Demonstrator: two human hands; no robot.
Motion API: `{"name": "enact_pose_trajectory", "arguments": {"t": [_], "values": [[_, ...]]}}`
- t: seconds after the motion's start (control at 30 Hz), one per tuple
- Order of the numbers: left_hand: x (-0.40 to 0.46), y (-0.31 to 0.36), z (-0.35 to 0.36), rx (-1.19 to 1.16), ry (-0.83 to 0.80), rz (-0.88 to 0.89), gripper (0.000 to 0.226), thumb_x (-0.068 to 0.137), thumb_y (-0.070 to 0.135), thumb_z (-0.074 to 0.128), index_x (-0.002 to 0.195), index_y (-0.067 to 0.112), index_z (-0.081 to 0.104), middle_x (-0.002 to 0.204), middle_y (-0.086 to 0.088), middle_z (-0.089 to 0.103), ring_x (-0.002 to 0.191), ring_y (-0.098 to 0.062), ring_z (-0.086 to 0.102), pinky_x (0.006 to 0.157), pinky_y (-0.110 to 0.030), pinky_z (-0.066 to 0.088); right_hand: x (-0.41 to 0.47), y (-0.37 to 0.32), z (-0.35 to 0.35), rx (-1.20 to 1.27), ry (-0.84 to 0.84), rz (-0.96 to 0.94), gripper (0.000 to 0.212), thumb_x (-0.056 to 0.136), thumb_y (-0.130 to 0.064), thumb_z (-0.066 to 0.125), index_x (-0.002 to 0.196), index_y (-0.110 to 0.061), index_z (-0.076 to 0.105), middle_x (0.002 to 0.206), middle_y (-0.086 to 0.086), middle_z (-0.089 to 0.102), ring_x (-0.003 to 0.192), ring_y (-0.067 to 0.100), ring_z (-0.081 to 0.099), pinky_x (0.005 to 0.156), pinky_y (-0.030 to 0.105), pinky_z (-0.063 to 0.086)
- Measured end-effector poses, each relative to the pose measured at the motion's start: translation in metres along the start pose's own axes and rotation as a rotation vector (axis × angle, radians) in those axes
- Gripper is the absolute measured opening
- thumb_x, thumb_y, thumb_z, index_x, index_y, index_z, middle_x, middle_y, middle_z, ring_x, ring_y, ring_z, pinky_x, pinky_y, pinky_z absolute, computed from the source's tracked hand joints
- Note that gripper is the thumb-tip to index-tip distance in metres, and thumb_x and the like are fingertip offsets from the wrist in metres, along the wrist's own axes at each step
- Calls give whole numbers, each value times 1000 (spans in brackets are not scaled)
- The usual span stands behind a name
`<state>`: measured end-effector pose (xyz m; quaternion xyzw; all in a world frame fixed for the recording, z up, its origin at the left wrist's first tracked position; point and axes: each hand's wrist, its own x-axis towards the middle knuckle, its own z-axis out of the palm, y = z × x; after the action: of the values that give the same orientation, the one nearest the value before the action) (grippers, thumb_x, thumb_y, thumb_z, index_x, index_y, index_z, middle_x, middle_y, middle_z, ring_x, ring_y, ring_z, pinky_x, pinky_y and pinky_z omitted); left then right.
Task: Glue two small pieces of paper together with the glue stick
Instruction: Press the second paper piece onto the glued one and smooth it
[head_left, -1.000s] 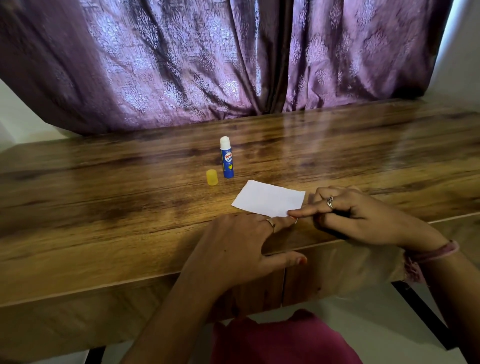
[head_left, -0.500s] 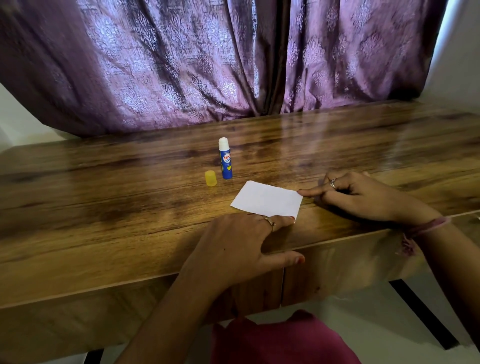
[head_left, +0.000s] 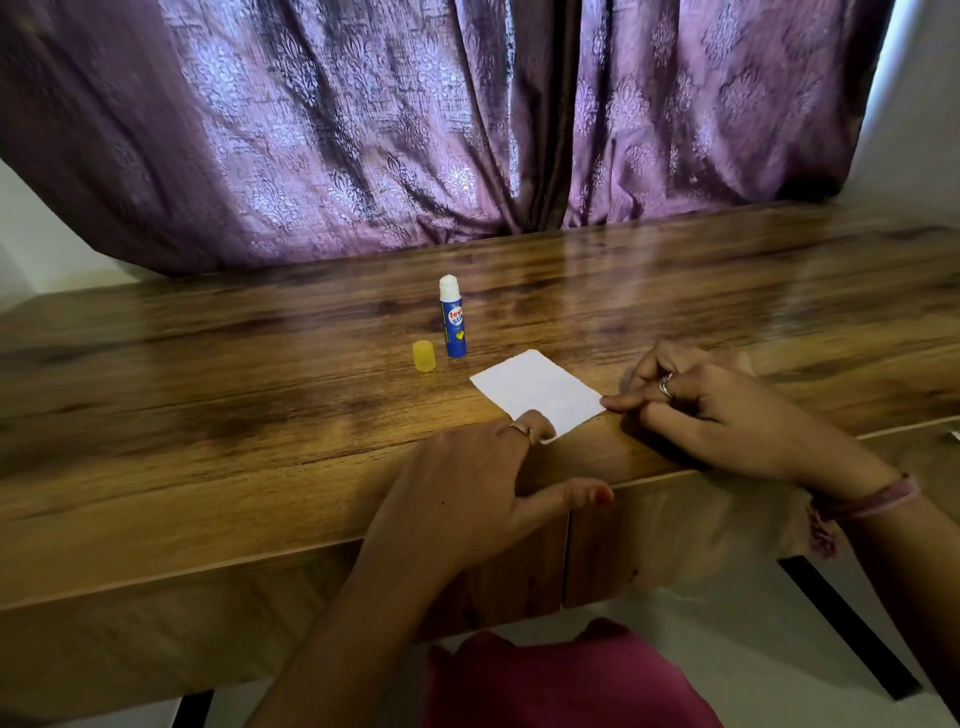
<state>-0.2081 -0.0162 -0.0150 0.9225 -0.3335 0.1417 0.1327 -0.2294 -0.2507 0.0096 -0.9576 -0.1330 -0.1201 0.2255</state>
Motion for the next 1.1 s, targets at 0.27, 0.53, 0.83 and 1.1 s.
{"name": "enact_pose_trajectory", "arguments": {"t": [0.27, 0.53, 0.83, 1.1], "values": [[-3, 2, 3, 93, 85, -136, 87, 76, 83, 8, 130, 30, 51, 109, 9, 65, 91, -8, 59, 67, -23, 36, -9, 1, 4, 352, -18, -115, 24, 94, -16, 55, 95, -21, 78, 93, -1, 65, 99, 20, 63, 96, 53, 45], [-3, 4, -1, 45, 105, -130, 61, 89, 59, 19, 136, 32, 46, 87, 10, 63, 65, -1, 44, 55, -19, 35, 8, 13, -9, 470, -100, -39, 39, 102, -11, 35, 103, -7, 74, 81, -9, 70, 73, 10, 58, 72, 22, 43], [-10, 5, -7, 174, 14, 120, 67, 88, 70, 14, 144, 37, 31, 92, 9, 57, 69, -2, 36, 52, -15, 19, 10, 11, -4, 414, -156, -68, 38, 99, -9, 38, 103, -8, 75, 78, -3, 55, 78, 9, 53, 75, 17, 38], [-9, 4, -8, 108, -10, 127, 68, 85, 74, 15, 139, 39, 38, 111, 11, 60, 85, -6, 54, 59, -21, 31, 3, -6, 2, 431, -189, 16, 41, 101, -8, 36, 67, 6, 53, 47, -21, 55, 46, -6, 52, 54, 8, 36]]}}
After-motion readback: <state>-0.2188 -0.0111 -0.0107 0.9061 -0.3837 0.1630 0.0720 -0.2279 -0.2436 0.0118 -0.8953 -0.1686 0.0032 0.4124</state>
